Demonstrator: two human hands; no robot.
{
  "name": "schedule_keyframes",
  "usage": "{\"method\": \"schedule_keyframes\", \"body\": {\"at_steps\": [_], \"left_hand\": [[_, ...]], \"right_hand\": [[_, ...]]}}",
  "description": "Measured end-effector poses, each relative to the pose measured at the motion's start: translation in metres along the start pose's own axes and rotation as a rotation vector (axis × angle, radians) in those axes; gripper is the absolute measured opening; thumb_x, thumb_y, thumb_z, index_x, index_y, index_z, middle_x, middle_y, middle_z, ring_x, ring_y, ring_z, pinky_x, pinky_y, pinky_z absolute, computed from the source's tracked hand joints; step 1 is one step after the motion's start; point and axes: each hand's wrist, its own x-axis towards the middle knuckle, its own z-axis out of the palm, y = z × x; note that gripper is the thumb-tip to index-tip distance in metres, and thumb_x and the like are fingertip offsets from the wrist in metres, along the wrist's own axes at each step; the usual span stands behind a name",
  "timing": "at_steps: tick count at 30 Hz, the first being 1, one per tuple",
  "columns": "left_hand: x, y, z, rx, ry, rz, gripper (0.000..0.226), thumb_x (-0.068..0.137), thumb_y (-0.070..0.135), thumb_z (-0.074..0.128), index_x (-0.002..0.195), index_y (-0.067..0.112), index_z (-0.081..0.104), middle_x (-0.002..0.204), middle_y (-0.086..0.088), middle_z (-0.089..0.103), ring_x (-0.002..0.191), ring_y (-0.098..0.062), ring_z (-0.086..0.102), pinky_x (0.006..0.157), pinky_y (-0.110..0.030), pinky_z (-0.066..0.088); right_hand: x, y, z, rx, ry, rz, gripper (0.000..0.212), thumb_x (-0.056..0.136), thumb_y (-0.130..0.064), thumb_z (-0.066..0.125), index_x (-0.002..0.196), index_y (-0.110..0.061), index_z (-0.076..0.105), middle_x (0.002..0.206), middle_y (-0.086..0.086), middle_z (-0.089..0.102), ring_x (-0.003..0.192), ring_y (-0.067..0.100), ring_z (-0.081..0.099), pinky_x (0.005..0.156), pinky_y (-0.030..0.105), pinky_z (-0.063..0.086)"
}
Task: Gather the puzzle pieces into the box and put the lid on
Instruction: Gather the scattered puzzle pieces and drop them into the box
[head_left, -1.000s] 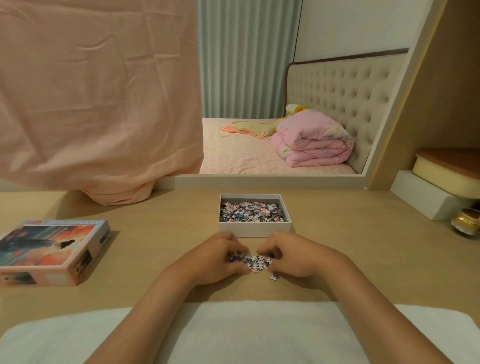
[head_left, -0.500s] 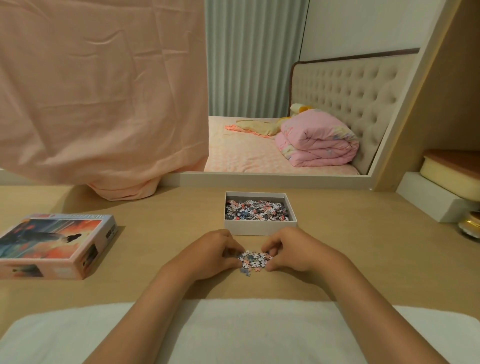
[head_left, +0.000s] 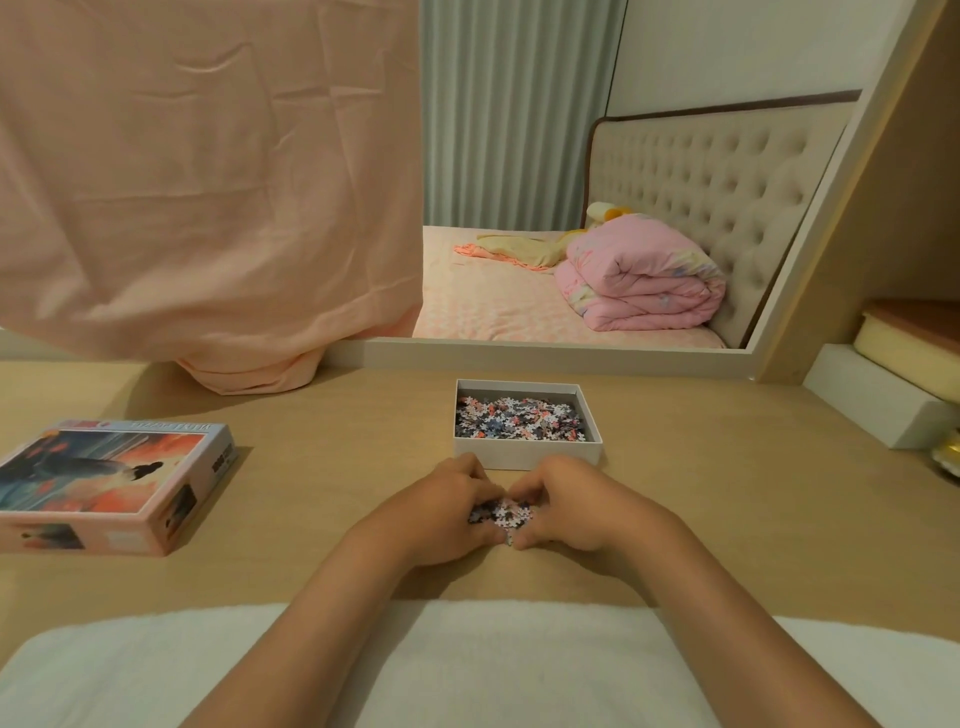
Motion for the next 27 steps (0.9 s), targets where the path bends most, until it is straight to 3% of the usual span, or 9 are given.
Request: {"method": "schedule_keyframes", "body": {"at_steps": [6,11,16,20,24,27], "left_hand": [[0.003,0.003,0.000,-0.051,0.069,-0.039,0.039,0.084,0.037,0.073,0.120,0.023,0.068,0.100,0.004,0.051,0.084,-0.011,0.053,0.078,-0.027,0.043],[0.004,0.002,0.000,-0.088,0.137,-0.054,0.023,0.082,0.033,0.076,0.103,0.025,0.072,0.091,0.008,0.058,0.080,-0.008,0.054,0.068,-0.018,0.041],[0.008,-0.001,-0.001,-0.262,0.210,-0.106,0.013,0.080,0.024,0.079,0.084,0.027,0.068,0.078,0.012,0.063,0.069,-0.001,0.055,0.062,-0.015,0.040],[0.024,0.003,-0.015,-0.427,0.258,-0.127,0.017,0.080,0.019,0.078,0.074,0.027,0.065,0.062,0.013,0.056,0.056,0.001,0.045,0.056,-0.016,0.037],[0.057,0.006,-0.044,-0.500,0.327,-0.139,0.009,0.082,0.016,0.077,0.081,0.018,0.068,0.065,0.009,0.060,0.057,-0.003,0.050,0.061,-0.022,0.043],[0.079,0.008,-0.058,-0.411,0.316,-0.146,0.007,0.086,0.021,0.073,0.089,0.017,0.069,0.072,0.006,0.064,0.063,-0.007,0.054,0.062,-0.024,0.042]], "right_hand": [[0.007,-0.004,0.003,0.070,0.052,0.059,0.030,0.077,-0.028,0.085,0.105,-0.024,0.077,0.094,-0.006,0.071,0.081,0.008,0.063,0.070,0.020,0.045],[0.008,-0.004,0.005,0.170,0.085,0.058,0.012,0.077,-0.020,0.085,0.082,-0.025,0.076,0.081,-0.007,0.071,0.066,0.004,0.062,0.063,0.019,0.047],[0.006,0.001,0.006,0.407,0.147,0.079,0.010,0.078,-0.007,0.082,0.077,-0.014,0.076,0.071,0.005,0.073,0.056,0.015,0.063,0.062,0.033,0.059],[0.008,0.001,-0.009,0.646,0.245,0.102,0.011,0.078,0.000,0.079,0.076,-0.009,0.073,0.063,0.008,0.066,0.052,0.021,0.055,0.051,0.031,0.047],[0.027,-0.001,-0.051,0.478,0.375,0.022,0.010,0.078,-0.013,0.083,0.080,-0.018,0.075,0.071,-0.001,0.072,0.054,0.016,0.065,0.054,0.027,0.054],[0.044,0.003,-0.067,0.372,0.431,0.025,0.008,0.082,-0.019,0.081,0.088,-0.018,0.076,0.081,0.000,0.074,0.057,0.011,0.063,0.058,0.024,0.049]]}}
